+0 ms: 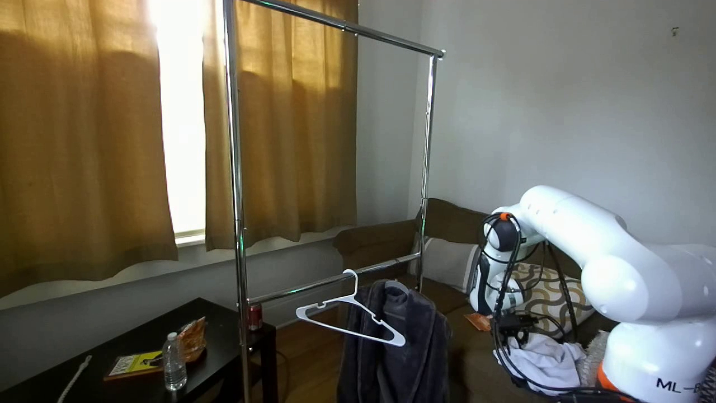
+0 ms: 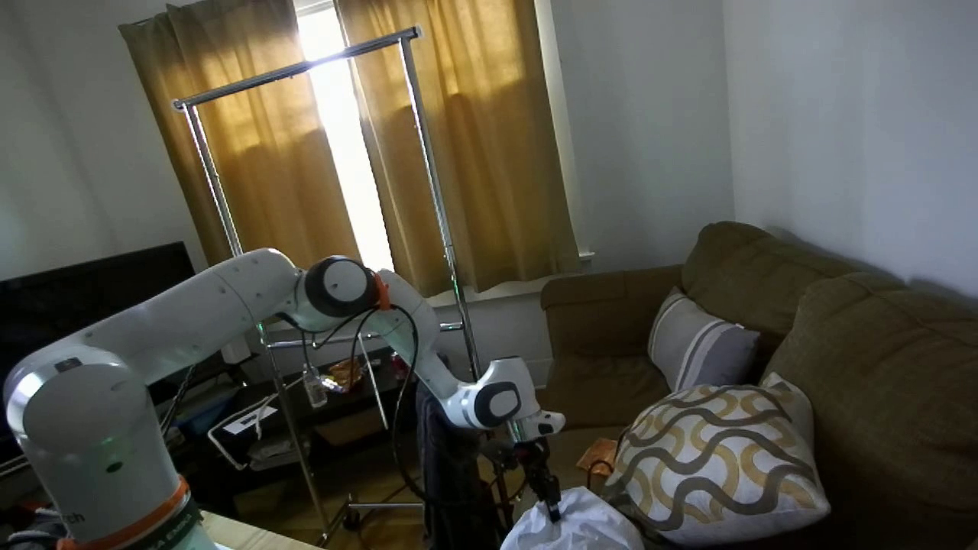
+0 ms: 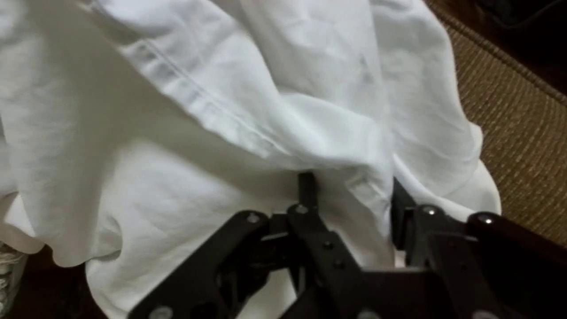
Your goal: Remove the hanger from the white cloth, then put the white cloth on the bottom rod
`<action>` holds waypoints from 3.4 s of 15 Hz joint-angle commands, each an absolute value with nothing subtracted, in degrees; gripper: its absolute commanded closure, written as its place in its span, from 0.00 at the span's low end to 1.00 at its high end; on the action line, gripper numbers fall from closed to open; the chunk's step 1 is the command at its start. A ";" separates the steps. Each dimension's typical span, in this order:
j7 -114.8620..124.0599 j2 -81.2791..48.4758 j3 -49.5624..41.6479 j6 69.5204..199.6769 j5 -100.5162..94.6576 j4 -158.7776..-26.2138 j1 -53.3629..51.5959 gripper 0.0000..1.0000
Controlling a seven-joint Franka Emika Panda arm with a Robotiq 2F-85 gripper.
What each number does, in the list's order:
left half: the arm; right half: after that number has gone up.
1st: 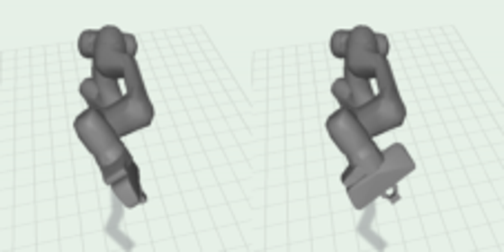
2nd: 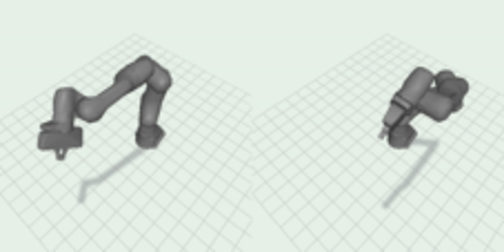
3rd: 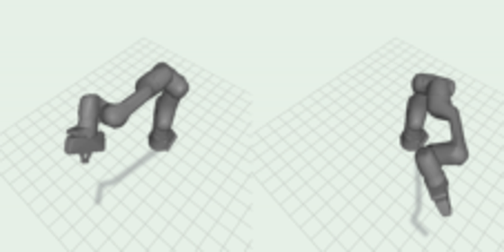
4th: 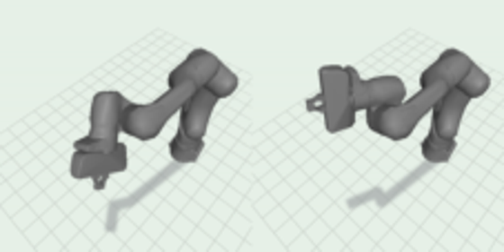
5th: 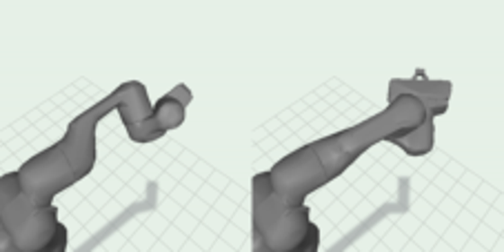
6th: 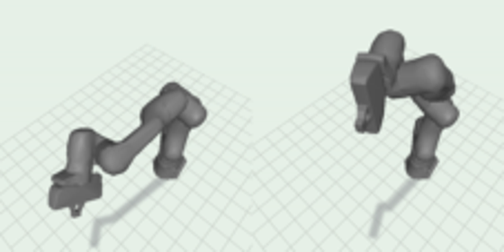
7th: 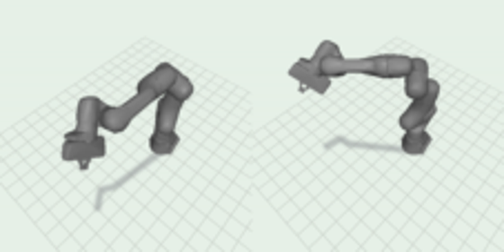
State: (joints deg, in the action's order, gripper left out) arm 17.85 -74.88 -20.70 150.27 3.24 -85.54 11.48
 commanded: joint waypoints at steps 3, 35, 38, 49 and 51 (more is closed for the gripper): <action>18.51 -73.43 -22.68 150.73 2.61 -87.09 11.04 0.99; 6.73 -11.06 -49.50 183.89 -4.81 -140.94 -9.51 0.98; 6.57 -9.47 -51.87 184.13 -5.76 -142.40 -12.10 0.98; 8.11 0.49 -50.06 183.05 -6.00 -154.60 -20.72 0.98; 8.35 0.27 -49.22 184.13 -6.28 -155.31 -22.28 0.98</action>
